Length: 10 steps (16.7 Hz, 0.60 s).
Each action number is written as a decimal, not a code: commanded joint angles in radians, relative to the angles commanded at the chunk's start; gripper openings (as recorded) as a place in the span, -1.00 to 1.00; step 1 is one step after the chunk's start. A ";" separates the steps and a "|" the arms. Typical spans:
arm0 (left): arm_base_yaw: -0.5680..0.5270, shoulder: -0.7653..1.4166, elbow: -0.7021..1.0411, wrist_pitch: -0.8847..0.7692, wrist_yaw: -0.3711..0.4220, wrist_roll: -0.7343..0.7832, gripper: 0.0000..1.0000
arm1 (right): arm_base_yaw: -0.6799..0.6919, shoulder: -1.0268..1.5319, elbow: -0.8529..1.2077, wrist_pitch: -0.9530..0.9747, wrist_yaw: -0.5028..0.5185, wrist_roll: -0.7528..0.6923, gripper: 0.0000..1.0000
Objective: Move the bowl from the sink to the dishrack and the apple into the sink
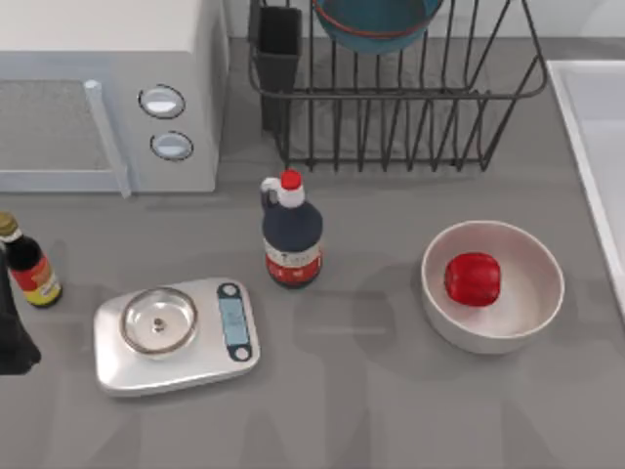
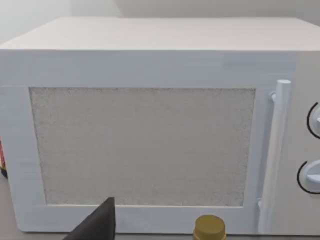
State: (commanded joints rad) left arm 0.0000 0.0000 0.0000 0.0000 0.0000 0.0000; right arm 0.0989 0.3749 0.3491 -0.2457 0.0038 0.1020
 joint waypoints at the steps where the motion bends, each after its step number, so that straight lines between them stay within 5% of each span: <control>1: 0.000 0.000 0.000 0.000 0.000 0.000 1.00 | 0.022 0.093 0.075 -0.055 -0.001 0.023 1.00; 10: 0.000 0.000 0.000 0.000 0.000 0.000 1.00 | 0.230 1.067 0.778 -0.600 -0.017 0.246 1.00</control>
State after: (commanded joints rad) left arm 0.0000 0.0000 0.0000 0.0000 0.0000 0.0000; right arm 0.3291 1.4417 1.1273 -0.8457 -0.0136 0.3477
